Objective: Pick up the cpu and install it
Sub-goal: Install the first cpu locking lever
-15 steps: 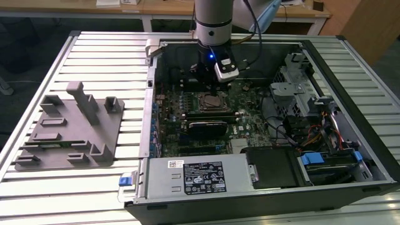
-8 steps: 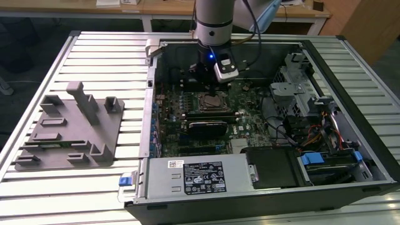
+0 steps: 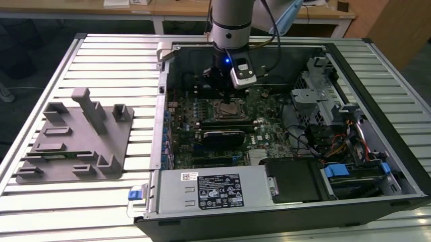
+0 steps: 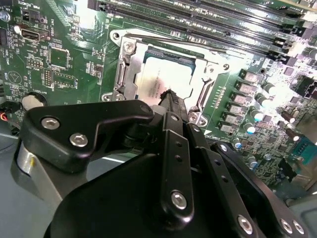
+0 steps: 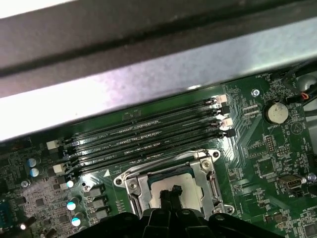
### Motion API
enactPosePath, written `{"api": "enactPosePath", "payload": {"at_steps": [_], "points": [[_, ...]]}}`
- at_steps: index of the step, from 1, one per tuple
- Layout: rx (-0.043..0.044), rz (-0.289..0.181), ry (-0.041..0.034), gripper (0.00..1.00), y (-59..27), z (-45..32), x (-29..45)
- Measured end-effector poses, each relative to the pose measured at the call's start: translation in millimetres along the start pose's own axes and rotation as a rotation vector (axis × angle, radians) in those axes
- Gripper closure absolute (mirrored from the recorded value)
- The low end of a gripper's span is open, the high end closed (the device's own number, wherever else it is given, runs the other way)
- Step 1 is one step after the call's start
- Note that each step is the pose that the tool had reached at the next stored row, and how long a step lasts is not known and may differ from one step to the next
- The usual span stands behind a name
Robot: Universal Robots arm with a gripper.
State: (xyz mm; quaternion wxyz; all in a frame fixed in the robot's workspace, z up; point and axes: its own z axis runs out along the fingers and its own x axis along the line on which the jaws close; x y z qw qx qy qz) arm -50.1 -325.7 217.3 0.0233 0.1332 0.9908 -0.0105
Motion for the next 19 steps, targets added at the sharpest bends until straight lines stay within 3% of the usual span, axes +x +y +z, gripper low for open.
{"api": "enactPosePath", "payload": {"at_steps": [9,19], "points": [[0.0011,-0.018,0.0061,0.89,1.8,1.5,-7.0],[-0.0038,-0.121,0.0046,0.89,1.5,2.2,-7.2]]}}
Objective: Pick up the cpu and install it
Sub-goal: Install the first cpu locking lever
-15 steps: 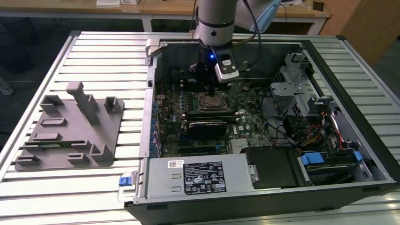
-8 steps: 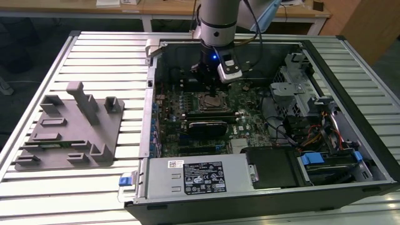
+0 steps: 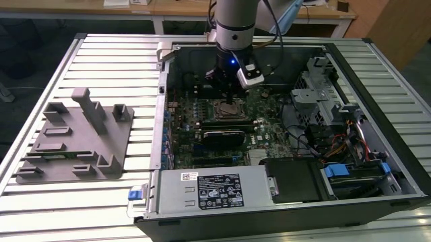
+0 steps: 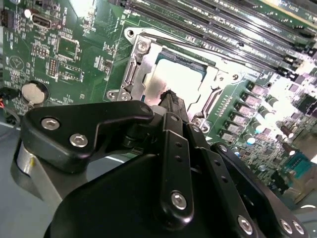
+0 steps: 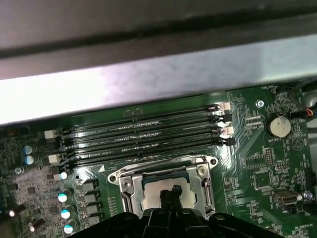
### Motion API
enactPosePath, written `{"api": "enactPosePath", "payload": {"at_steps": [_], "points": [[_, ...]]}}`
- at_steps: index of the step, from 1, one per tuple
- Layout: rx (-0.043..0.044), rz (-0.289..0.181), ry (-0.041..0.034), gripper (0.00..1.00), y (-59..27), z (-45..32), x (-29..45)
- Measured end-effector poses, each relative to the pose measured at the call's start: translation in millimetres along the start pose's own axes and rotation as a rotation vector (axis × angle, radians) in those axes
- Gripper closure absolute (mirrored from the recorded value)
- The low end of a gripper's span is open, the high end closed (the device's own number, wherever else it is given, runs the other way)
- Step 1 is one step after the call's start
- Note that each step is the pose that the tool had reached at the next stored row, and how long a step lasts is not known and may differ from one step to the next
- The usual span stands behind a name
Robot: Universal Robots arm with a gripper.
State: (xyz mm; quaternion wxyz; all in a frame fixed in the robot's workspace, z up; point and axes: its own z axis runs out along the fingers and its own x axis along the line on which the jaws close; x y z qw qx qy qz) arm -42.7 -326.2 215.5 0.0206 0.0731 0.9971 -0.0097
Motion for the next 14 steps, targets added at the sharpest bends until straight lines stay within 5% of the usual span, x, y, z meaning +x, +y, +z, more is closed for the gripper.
{"api": "enactPosePath", "payload": {"at_steps": [14], "points": [[-0.0014,-0.032,-0.0005,0.89,-0.3,-8.1,-0.4]]}}
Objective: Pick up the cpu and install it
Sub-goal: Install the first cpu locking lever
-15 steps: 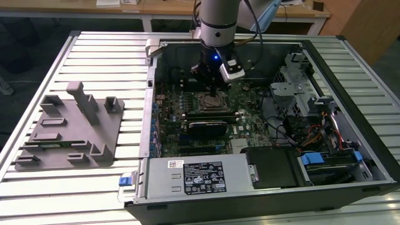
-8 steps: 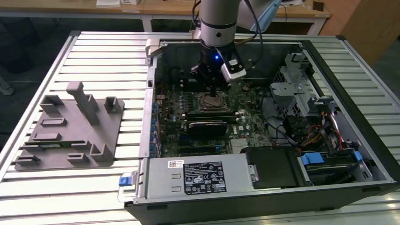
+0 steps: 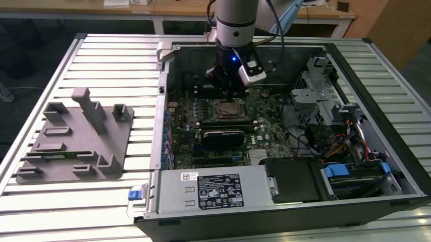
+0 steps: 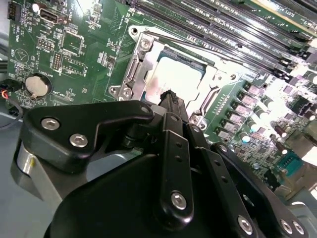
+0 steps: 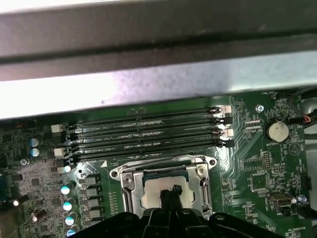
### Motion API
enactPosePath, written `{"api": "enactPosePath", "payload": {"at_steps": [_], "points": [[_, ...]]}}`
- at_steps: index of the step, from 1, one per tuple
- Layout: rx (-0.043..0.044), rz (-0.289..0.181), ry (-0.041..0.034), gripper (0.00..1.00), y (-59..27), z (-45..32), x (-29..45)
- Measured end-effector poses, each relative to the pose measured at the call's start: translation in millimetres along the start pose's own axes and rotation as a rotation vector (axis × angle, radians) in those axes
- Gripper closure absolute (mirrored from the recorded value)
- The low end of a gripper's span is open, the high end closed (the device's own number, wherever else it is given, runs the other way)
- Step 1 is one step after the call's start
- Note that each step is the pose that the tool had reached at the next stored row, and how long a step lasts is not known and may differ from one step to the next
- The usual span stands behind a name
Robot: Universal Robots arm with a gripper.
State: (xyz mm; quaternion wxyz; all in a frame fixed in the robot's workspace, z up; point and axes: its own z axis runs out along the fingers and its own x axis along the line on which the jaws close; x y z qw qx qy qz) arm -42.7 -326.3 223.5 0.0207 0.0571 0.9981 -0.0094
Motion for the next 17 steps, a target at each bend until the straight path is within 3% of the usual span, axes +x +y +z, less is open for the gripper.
{"api": "enactPosePath", "payload": {"at_steps": [10,17], "points": [[0.0001,0.000,0.0000,0.89,-0.3,-17.7,-0.7],[-0.0002,0.000,-0.0002,0.89,-0.3,-21.6,-0.9]]}}
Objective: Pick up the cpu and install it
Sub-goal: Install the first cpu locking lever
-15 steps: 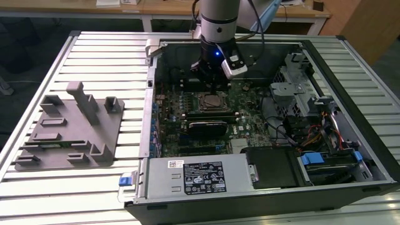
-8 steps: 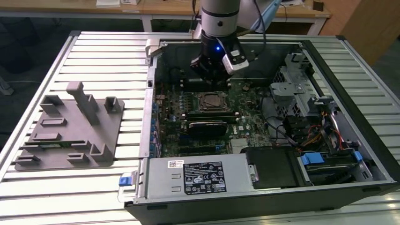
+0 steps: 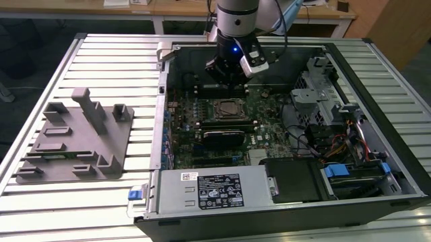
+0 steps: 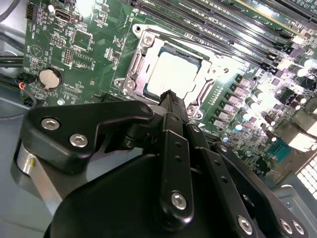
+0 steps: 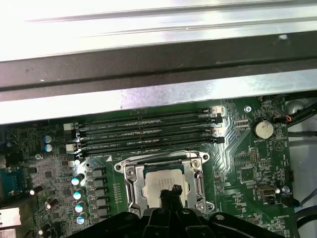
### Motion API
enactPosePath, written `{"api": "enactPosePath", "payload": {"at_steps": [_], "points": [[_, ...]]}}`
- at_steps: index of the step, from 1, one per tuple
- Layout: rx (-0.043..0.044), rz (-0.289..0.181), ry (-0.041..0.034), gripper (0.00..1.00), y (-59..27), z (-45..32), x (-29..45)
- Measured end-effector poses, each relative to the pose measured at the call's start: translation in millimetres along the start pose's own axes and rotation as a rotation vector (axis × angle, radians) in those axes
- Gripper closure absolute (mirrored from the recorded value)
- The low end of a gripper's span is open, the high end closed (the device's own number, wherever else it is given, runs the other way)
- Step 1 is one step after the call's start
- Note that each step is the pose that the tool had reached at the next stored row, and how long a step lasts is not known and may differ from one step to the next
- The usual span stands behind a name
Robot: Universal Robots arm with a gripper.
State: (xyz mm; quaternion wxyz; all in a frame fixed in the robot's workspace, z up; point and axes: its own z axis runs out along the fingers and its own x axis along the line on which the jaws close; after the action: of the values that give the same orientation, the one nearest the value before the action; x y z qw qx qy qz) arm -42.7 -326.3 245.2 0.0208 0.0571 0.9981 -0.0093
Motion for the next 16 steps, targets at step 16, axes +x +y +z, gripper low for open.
{"api": "enactPosePath", "payload": {"at_steps": [16], "points": [[0.0002,0.000,0.0001,0.89,-13.5,0.2,-1.5]]}}
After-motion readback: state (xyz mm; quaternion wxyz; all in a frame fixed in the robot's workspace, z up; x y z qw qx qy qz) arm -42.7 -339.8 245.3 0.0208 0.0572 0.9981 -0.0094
